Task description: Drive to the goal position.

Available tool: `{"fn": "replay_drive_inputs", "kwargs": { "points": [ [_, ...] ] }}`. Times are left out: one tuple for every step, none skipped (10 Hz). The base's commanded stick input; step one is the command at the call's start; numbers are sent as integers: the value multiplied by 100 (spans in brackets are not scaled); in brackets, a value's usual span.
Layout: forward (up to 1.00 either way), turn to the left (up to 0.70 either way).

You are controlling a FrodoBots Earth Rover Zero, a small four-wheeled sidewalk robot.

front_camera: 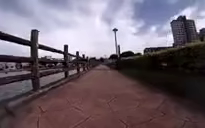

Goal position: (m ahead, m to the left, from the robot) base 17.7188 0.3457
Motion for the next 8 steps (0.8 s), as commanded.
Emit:
{"fn": "replay_drive_inputs", "kwargs": {
  "points": [
    [70, 0],
    [70, 0],
    [70, 0],
    [70, -5],
    [70, -10],
    [70, -20],
    [70, -9],
    [70, 11]
  ]
}}
